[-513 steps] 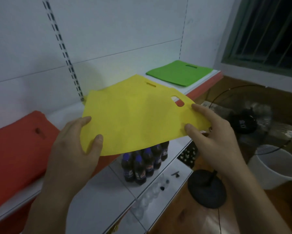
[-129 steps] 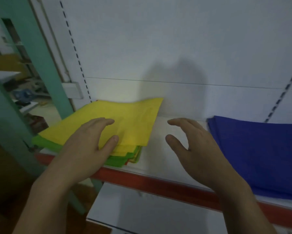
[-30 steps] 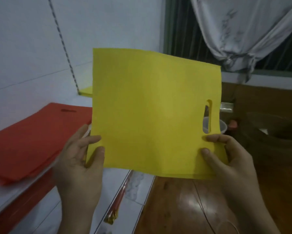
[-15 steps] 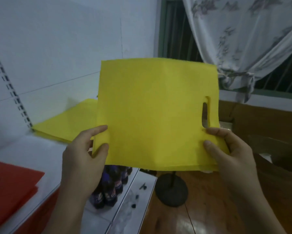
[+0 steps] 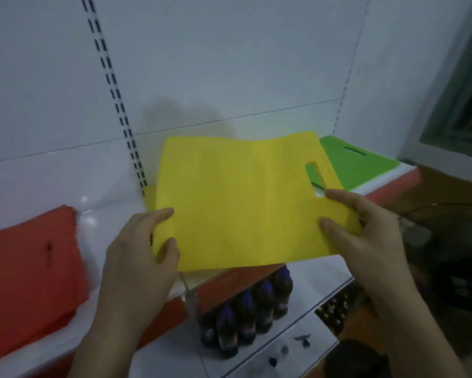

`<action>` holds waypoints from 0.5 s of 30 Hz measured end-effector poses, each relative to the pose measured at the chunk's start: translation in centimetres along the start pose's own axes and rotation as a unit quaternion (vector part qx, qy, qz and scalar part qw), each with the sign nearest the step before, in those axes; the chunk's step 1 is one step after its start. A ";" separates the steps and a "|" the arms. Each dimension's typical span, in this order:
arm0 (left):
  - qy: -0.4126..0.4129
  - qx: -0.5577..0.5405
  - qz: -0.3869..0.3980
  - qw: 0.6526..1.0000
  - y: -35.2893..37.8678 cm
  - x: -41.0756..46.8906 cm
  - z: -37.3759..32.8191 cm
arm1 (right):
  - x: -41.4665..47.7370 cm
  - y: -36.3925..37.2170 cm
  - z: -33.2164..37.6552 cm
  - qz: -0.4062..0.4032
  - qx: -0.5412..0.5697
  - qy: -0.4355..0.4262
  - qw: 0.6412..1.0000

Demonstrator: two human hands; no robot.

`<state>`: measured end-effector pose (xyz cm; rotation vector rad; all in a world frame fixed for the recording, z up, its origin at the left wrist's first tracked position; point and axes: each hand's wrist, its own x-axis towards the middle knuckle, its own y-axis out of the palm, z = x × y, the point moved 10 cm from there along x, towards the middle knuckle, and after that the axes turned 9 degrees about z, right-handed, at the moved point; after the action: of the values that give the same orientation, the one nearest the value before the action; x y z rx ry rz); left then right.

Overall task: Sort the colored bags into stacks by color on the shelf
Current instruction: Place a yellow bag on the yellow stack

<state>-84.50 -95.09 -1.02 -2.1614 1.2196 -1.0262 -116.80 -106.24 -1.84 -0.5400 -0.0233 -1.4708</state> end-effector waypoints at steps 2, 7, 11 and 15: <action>-0.051 0.025 -0.011 0.998 0.9 0.3 0.9 | 4.0 1.7 -0.9 0.062 0.001 -0.013 0.998; -0.126 0.066 -0.030 0.989 2.3 0.1 1.6 | 10.2 5.1 -3.1 0.140 -0.053 -0.048 0.988; -0.177 0.121 -0.010 0.977 3.9 -0.7 2.3 | 12.4 7.0 -4.0 0.181 -0.160 -0.099 0.965; -0.198 0.167 0.022 0.966 5.1 -1.3 2.0 | 13.0 7.5 -6.5 0.196 -0.226 -0.112 0.948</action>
<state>-86.01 -96.53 -6.22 -1.9406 0.8360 -0.6774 -110.15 -120.72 -5.64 -1.0213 0.2375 -1.0157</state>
